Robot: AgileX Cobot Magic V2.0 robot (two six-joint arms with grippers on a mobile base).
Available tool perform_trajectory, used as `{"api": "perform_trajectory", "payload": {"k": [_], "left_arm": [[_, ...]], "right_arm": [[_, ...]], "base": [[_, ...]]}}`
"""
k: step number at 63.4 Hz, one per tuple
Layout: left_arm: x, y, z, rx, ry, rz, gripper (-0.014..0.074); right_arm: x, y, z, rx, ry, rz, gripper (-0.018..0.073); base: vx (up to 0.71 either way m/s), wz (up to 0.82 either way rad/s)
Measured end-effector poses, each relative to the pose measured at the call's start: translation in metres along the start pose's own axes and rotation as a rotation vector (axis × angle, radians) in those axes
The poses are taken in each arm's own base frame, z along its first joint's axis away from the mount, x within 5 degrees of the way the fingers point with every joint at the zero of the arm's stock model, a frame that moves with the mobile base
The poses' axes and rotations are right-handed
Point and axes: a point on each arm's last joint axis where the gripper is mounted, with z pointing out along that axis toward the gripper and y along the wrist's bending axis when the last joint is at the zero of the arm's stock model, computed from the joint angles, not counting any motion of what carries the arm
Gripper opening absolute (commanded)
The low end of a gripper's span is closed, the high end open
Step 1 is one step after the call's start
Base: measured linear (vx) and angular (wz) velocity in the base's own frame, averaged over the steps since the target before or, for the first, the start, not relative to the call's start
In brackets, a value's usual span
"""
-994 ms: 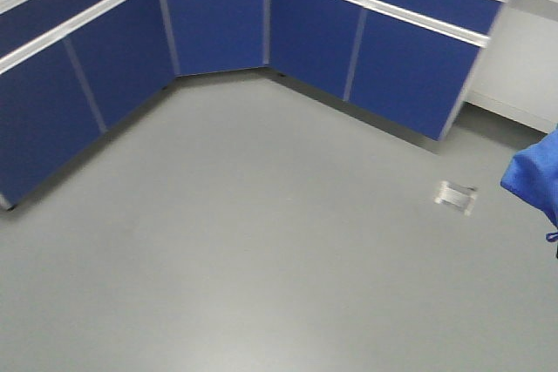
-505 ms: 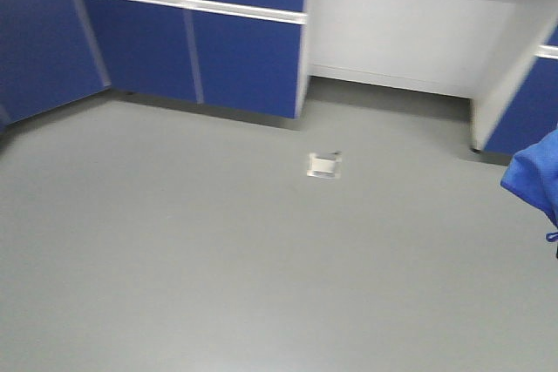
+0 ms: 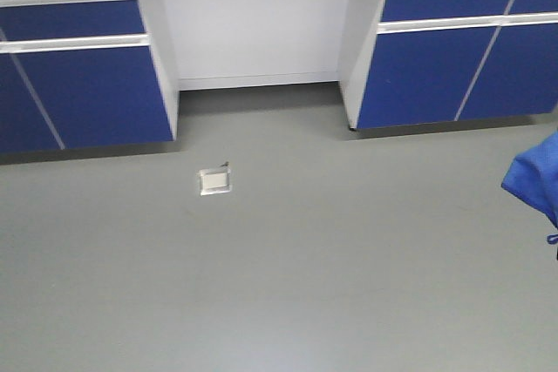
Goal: Wipe right workspace with blue cloth
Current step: 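Drive the base up to the other black counter, cloth held in right gripper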
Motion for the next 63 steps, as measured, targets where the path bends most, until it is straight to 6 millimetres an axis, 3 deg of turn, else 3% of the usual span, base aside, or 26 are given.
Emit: {"api": "perform_trajectory", "payload": {"k": [26, 63], "left_arm": [[0.0, 0.0, 0.0, 0.0, 0.0, 0.0, -0.0006], [0.0, 0.0, 0.0, 0.0, 0.0, 0.0, -0.0006]], "right_arm": [[0.007, -0.001, 0.0, 0.006, 0.072, 0.0, 0.0], [0.019, -0.002, -0.002, 0.019, 0.216, 0.0, 0.0]], "base": [[0.25, -0.24], [0.38, 0.05]]}}
